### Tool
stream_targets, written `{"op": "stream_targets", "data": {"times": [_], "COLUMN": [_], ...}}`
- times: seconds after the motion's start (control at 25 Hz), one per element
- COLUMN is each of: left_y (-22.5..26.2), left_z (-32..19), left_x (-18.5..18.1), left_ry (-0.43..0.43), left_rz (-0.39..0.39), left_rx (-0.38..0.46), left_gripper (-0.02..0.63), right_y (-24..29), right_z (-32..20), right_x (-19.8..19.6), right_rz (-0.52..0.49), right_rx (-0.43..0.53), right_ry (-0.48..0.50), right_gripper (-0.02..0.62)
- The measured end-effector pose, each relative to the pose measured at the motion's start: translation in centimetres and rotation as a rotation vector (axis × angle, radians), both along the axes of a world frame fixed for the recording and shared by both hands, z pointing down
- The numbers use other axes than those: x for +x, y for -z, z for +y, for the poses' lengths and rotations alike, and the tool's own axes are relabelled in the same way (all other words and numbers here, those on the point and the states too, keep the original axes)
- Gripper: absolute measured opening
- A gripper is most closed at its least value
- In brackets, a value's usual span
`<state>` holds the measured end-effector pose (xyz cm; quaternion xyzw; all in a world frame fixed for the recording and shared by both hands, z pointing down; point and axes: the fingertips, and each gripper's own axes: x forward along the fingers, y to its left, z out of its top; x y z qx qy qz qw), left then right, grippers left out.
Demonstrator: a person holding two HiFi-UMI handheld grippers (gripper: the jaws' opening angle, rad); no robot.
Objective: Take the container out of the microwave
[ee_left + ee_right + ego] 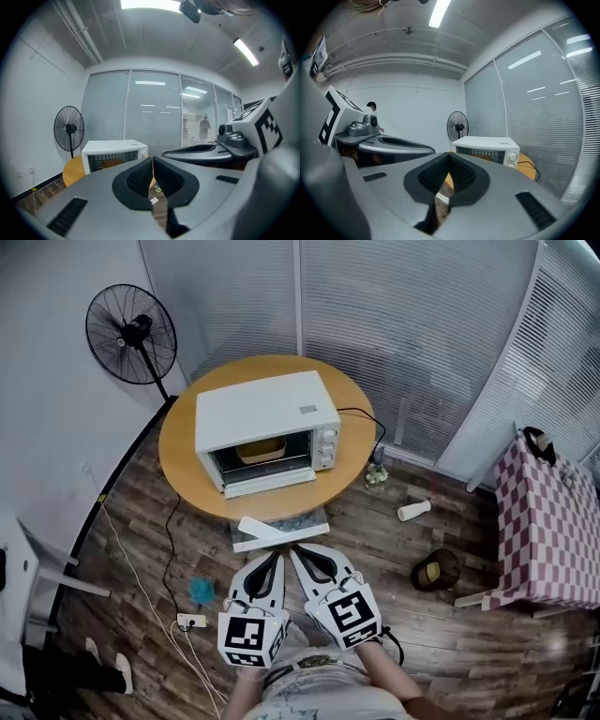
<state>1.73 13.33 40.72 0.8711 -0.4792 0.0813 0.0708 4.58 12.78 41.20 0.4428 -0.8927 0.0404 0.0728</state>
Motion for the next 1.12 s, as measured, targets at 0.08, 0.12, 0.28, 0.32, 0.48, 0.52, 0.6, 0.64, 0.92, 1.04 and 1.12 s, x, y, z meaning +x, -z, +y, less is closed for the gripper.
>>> {"op": "stream_targets", "data": {"times": [0.08, 0.12, 0.28, 0.32, 0.48, 0.52, 0.6, 0.64, 0.92, 1.04, 1.12], "left_y": [0.1, 0.0, -0.4, -0.4, -0.7, -0.8, -0.9, -0.9, -1.6, -1.9, -2.1], "left_z": [-1.4, -2.0, -4.2, -4.6, -6.5, -6.9, -7.7, -8.1, -9.8, -10.2, -10.3], "left_x": [-0.7, -1.0, -1.8, -2.1, -3.1, -3.4, -4.1, -4.4, -6.1, -6.5, -6.5], "left_ry": [-0.010, -0.015, -0.042, -0.049, -0.070, -0.075, -0.086, -0.091, -0.125, -0.134, -0.141], "left_rz": [0.001, 0.003, 0.005, 0.005, 0.006, 0.006, 0.008, 0.009, 0.009, 0.012, 0.012], "left_rx": [-0.001, -0.002, -0.008, -0.010, -0.018, -0.019, -0.020, -0.020, -0.033, -0.045, -0.053], "left_gripper": [0.015, 0.014, 0.014, 0.014, 0.014, 0.014, 0.014, 0.014, 0.014, 0.015, 0.014], "right_y": [0.0, 0.0, -0.4, -0.5, -0.7, -0.8, -0.9, -1.0, -1.5, -1.9, -2.0], "right_z": [-1.4, -2.0, -4.0, -4.5, -6.4, -6.9, -7.7, -8.1, -9.7, -10.0, -10.2], "right_x": [-0.7, -1.0, -2.0, -2.2, -3.2, -3.4, -4.1, -4.5, -6.3, -6.5, -6.3], "right_rz": [0.001, 0.002, 0.010, 0.011, 0.009, 0.010, 0.013, 0.014, 0.022, 0.026, 0.025], "right_rx": [0.000, 0.000, -0.004, -0.006, -0.022, -0.022, -0.021, -0.021, -0.031, -0.043, -0.050], "right_ry": [-0.009, -0.016, -0.036, -0.042, -0.066, -0.071, -0.079, -0.083, -0.108, -0.126, -0.139], "right_gripper": [-0.006, -0.006, -0.006, -0.006, -0.006, -0.006, -0.006, -0.006, -0.006, -0.006, -0.006]}}
